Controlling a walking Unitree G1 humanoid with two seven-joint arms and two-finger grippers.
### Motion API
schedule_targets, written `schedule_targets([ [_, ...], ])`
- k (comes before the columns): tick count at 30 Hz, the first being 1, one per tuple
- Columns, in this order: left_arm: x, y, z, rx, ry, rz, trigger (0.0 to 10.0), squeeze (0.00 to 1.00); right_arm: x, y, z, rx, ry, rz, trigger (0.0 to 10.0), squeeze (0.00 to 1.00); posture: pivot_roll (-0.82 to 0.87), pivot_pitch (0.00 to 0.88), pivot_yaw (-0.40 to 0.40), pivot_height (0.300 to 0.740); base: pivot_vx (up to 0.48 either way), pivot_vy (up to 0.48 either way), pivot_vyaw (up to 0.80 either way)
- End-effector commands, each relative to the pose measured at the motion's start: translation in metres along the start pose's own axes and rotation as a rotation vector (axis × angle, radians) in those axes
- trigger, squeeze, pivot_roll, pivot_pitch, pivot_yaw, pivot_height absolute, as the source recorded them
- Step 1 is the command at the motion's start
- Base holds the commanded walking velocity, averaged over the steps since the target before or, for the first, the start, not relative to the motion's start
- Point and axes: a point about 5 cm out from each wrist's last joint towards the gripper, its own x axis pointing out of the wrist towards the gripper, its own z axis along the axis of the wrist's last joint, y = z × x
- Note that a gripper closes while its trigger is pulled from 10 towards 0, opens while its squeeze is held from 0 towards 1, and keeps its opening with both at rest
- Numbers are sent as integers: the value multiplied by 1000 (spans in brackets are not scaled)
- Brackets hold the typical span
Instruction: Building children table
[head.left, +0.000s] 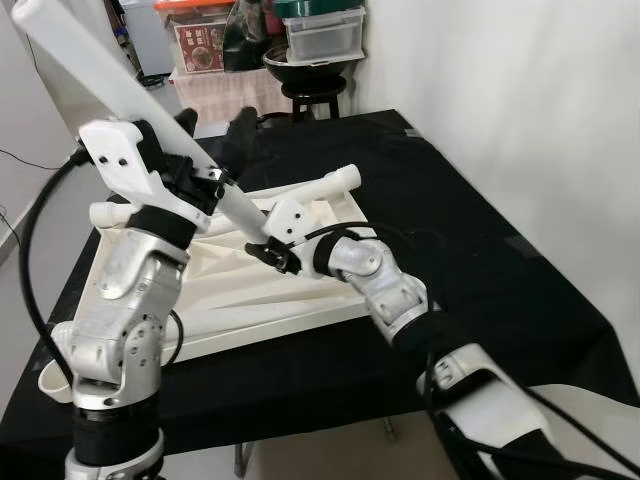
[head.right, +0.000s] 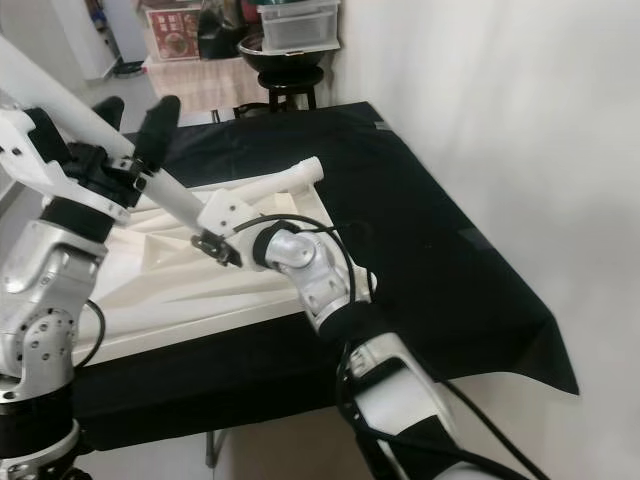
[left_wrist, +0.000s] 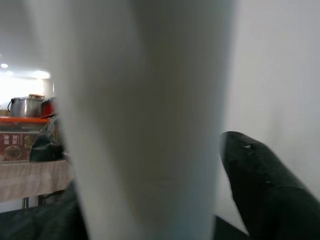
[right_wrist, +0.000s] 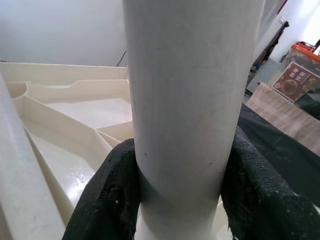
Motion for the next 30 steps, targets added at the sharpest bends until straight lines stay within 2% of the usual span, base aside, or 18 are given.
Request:
schedule_targets([
  [1,0,1,-1,-2,20,-16,0,0,5,7,11,-24,-41,28,10000,0,-61,0,111,740,0,0,0],
  [14,4,0,6,15,37,-52,0,0,5,11,11,33,-82,-32,10000,0,-45,0,130,740,0,0,0],
  [15,4,0,5,12,40,-59,0,0,6,11,12,52,-92,-24,10000,992,-49,0,126,740,0,0,0],
  [20,6,-2,-1,-15,56,-78,0,0,6,12,17,54,-132,0,10000,1000,-57,0,123,740,0,0,0],
  [23,6,-5,-4,-46,61,-94,0,0,7,12,17,43,-134,7,10000,1000,-63,0,123,740,0,0,0],
  [25,8,-10,-5,-129,52,-104,0,0,8,15,17,28,-126,20,10000,1000,-86,0,127,740,0,0,0],
  [29,10,-12,-5,-160,45,-106,0,0,7,15,16,16,-121,23,10000,1000,-83,0,123,740,0,0,0],
  [30,12,-15,-5,-198,37,-112,0,0,7,17,13,7,-102,32,10000,0,-72,0,115,740,0,0,0],
])
